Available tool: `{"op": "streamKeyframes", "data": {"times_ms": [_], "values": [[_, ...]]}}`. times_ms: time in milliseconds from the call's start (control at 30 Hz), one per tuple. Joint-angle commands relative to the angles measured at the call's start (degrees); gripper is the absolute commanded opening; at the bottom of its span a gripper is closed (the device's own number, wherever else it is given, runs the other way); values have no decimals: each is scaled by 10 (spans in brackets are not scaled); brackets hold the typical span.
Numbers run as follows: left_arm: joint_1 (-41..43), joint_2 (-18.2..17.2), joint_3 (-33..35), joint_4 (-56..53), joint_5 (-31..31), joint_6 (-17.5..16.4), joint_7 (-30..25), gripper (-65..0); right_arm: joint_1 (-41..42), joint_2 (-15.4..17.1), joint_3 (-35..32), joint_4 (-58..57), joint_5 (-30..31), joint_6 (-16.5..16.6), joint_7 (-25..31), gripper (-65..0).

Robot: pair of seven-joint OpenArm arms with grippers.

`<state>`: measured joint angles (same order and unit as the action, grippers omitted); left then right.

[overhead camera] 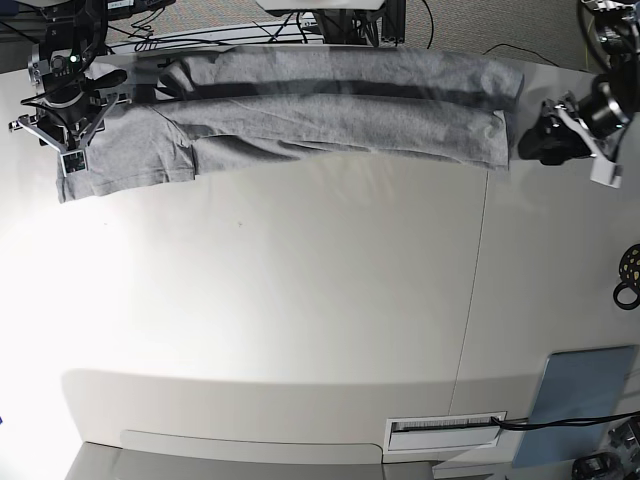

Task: Fold the T-shirt properly
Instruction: 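Lower the folded edge and open the left gripper, then regrasp the folded hem end with the left gripper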

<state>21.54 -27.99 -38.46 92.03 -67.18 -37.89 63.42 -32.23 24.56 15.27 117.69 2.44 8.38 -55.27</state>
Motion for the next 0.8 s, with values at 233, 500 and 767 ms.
{"op": "streamKeyframes", "data": {"times_ms": [233, 500, 767], "values": [[11, 70, 13, 28, 39, -21, 15, -300, 0, 8, 6, 7, -3, -5, 6, -464], [19, 80, 12, 27, 282, 70, -150, -300, 0, 8, 6, 7, -3, -5, -16, -464], [37, 75, 10, 26, 267, 51, -157, -300, 0, 8, 6, 7, -3, -5, -15, -464]]}}
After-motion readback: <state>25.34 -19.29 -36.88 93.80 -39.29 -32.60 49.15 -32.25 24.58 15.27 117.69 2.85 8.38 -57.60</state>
